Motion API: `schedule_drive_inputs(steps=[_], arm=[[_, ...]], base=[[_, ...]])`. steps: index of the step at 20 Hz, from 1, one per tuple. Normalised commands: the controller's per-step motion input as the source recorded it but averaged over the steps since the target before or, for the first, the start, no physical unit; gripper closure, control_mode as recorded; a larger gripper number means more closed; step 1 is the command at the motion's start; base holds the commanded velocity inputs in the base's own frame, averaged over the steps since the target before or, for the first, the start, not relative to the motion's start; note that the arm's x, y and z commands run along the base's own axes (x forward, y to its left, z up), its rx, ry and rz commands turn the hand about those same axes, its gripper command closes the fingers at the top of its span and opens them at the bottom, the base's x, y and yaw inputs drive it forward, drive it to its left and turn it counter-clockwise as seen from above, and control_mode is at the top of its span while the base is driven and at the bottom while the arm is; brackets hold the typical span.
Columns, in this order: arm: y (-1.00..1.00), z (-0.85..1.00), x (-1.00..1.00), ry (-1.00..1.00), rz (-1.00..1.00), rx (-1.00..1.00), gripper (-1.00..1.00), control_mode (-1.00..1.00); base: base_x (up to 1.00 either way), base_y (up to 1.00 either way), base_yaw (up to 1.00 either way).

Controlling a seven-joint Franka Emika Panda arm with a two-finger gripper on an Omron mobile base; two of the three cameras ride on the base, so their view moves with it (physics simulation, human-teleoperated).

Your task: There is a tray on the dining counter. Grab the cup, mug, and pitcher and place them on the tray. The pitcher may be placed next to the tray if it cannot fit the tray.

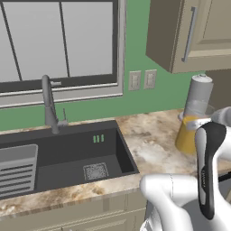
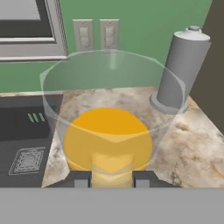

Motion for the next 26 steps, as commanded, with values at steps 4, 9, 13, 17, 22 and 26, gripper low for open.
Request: schedule_drive_inputs(steps=[4,9,13,17,22,26], arm=[[0.03,0.0,-0.09,-0.01,0.0,0.0,1.0,1.0],[0.0,0.0,0.0,0.0,0.0,0.0,1.0,1.0],[0.0,0.0,0.0,0.0,0.0,0.0,1.0,1.0],[0.0,0.0,0.0,0.0,0.0,0.0,1.0,1.0],[0.0,0.0,0.0,0.0,0.0,0.0,1.0,1.0],[0.0,0.0,0.0,0.0,0.0,0.0,1.0,1.0]], base=[[-0.3,0.01,0.0],[-0.73,0.0,-0.18],[-0.87,-0.03,-0.35],[-0.87,0.0,-0.44],[-0.95,0.0,-0.53],[-0.63,0.0,-0.62]])
